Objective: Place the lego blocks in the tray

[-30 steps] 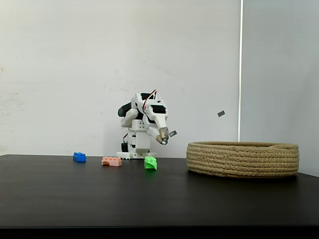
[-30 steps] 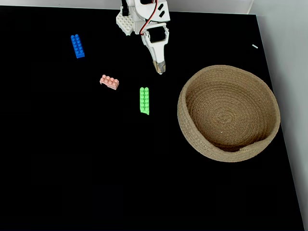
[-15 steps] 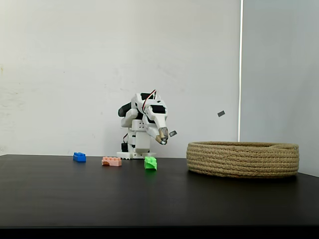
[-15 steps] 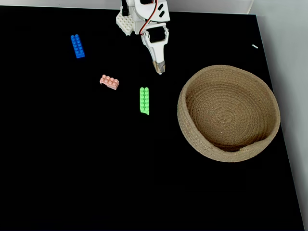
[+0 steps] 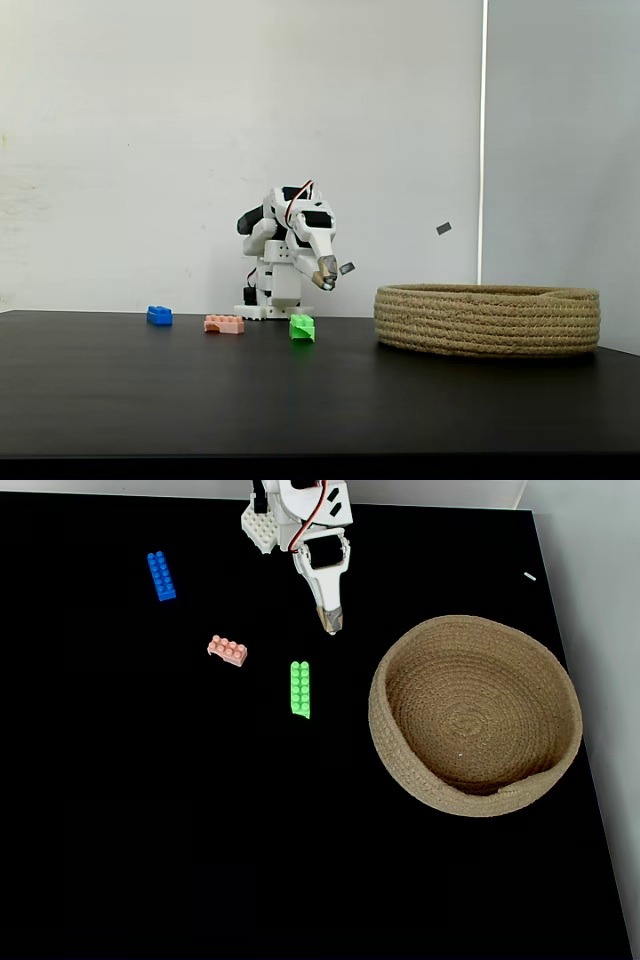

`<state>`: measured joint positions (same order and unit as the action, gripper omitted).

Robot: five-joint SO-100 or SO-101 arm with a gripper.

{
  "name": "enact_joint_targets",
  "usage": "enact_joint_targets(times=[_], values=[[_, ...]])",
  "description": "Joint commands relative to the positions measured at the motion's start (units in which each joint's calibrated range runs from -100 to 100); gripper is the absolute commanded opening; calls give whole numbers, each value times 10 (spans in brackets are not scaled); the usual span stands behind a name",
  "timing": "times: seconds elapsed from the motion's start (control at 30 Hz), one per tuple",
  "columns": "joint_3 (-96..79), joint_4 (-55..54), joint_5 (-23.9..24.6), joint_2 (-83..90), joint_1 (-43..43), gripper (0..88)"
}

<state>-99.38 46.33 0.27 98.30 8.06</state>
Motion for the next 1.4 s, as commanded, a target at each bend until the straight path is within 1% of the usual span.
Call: enact_joint_targets(times=[0.0,0.13,0.3,0.43,0.53,0.6,0.67,0.8,0.93,1.03,1.17,1.37], values=[[5,1,-8,-11,-16,31],[110,2,-22,-89,-34,30],[297,36,-65,-260,-54,36],[487,131,-118,-419,-67,19],[581,201,-186,-495,-67,5],[601,224,-226,-526,-74,33],[608,225,-254,-556,-80,53],[645,259,-281,-621,-102,142],[670,277,-326,-667,-119,171],[684,276,-354,-716,-125,222],[724,277,-378,-793,-131,251],[776,275,-410,-874,-147,260]])
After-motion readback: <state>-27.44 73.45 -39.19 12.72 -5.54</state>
